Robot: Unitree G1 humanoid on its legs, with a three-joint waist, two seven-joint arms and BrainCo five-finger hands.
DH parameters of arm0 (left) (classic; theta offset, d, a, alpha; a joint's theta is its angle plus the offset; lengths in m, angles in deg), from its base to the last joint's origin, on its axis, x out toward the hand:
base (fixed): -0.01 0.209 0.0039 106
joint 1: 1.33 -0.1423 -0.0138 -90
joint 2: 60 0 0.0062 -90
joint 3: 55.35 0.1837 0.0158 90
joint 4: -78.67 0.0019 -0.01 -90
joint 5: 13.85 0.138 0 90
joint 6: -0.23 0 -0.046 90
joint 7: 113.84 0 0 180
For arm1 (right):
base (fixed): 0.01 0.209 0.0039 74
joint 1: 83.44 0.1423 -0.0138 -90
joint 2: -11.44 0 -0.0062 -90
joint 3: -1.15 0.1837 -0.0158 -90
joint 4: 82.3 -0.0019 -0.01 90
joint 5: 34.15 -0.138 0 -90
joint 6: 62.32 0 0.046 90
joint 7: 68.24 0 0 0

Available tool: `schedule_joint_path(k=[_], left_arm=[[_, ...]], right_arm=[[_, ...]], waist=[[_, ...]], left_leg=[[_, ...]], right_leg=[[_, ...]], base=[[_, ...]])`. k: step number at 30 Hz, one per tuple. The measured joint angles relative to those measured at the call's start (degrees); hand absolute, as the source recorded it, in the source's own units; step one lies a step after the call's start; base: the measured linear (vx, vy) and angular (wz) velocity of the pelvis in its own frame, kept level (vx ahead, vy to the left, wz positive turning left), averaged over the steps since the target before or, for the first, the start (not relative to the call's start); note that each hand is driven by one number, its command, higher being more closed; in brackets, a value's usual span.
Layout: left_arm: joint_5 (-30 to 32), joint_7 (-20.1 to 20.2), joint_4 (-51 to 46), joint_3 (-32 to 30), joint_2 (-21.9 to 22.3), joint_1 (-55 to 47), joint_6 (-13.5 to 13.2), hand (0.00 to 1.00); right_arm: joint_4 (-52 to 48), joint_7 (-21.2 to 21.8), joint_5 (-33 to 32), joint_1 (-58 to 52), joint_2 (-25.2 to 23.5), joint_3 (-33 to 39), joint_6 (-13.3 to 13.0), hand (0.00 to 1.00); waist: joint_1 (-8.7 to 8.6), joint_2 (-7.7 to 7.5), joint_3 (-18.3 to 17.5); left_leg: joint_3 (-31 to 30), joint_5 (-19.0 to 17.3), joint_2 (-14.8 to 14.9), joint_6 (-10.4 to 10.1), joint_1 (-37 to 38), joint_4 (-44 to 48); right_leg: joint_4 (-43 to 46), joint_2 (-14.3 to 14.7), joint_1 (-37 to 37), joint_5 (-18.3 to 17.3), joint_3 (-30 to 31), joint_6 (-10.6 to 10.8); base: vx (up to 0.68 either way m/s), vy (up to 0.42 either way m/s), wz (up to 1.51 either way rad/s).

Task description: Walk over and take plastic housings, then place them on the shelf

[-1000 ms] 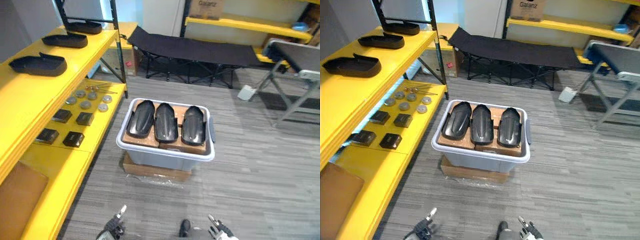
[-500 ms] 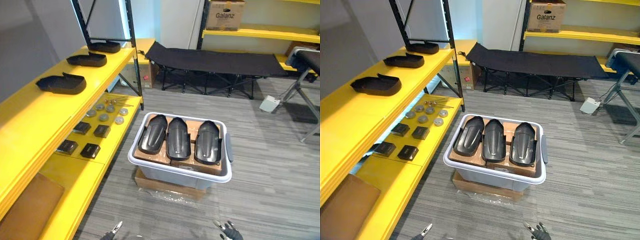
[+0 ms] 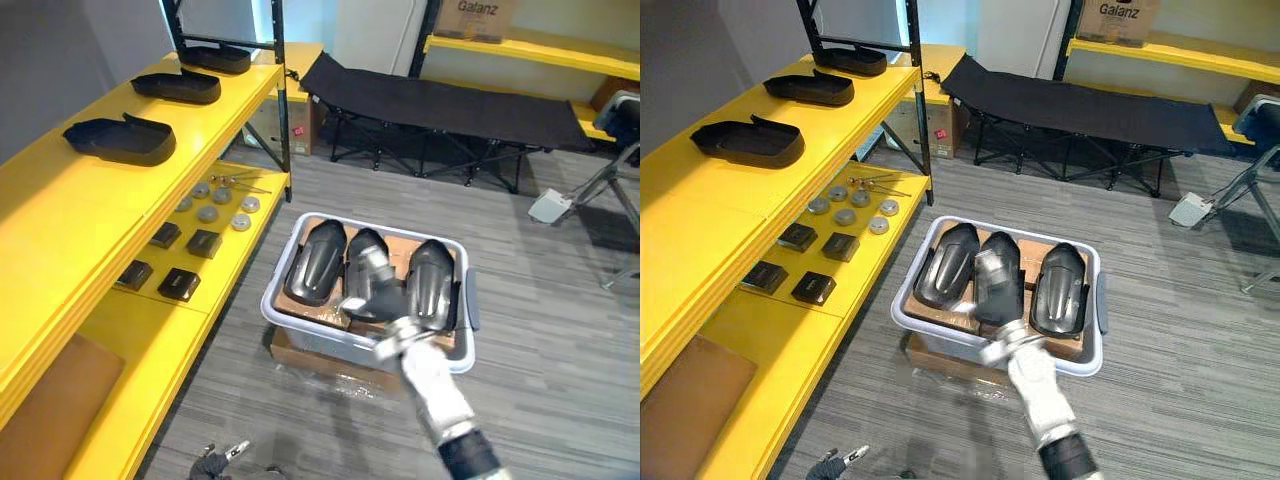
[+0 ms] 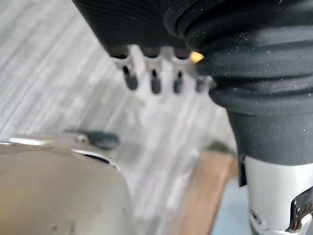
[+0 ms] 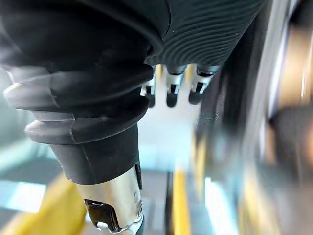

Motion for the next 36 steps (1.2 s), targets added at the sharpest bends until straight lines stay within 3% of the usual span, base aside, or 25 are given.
schedule_joint_path(k=[2, 6, 9, 19, 25, 36], left_arm=[[-0.03, 0.14, -0.83, 0.08, -0.16, 0.69, -0.35, 0.0], [-0.75, 0.16, -3.24, 1.84, -0.74, 4.69, -0.84, 0.0], [-1.14, -0.42, -4.02, 2.01, -1.27, 4.91, -0.78, 0.0], [-5.48, -0.61, -1.69, 3.25, -1.71, 7.06, -2.62, 0.0], [-7.98, -0.44, -1.48, 4.96, -0.61, 8.51, -4.24, 0.0], [-12.39, 0.07, 0.43, 8.93, 0.53, 10.01, -4.89, 0.0]], right_arm=[[2.25, -2.75, -1.31, 2.7, 2.49, 3.48, 0.96, 0.0], [11.1, -11.59, -3.18, 12.9, 10.91, 9.05, 3.86, 0.0], [13.55, -13.66, -4.69, 16.0, 12.4, 9.85, 5.16, 0.0], [24.72, -16.43, -6.96, 23.17, 20.93, 9.89, 7.48, 0.0], [31.77, -22.29, -8.49, 28.73, 26.8, 9.92, 9.65, 0.0], [44.61, -22.95, -9.71, 36.51, 36.0, 8.44, 15.45, 0.0]], waist=[[-0.45, -0.27, 1.73], [-0.43, 1.4, 11.15], [0.17, 1.86, 14.72], [1.4, 2.23, 15.32], [2.11, 5.33, 17.71], [3.09, 10.38, 19.94]], left_leg=[[-0.35, -1.01, 0.1, 0.26, -2.7, 2.69], [-2.34, -2.3, 0.83, 0.59, -13.1, 11.31], [-3.25, -2.23, 1.62, 0.49, -16.6, 13.45], [-5.7, -2.26, 1.78, 0.55, -25.24, 17.26], [-7.39, -2.54, 1.64, 1.01, -29.16, 20.13], [-7.78, -1.39, -0.09, 2.37, -33.0, 21.01]], right_leg=[[0.55, -0.25, -1.42, 0.0, 0.28, 0.0], [0.81, -0.11, -6.74, 0.12, 0.21, 0.25], [1.53, 0.87, -9.2, 0.12, 0.08, 0.24], [2.57, 1.29, -15.38, 1.11, -0.69, -0.52], [4.58, 1.15, -18.07, 1.11, -0.87, -0.53], [7.94, -1.07, -22.45, 0.35, -0.95, 0.16]], base=[[-0.13, 0.003, 0.01], [-0.25, -0.029, 0.16], [-0.15, -0.045, 0.12], [-0.02, 0.007, 0.1], [-0.05, 0.02, 0.1], [-0.06, 0.02, 0.04]])
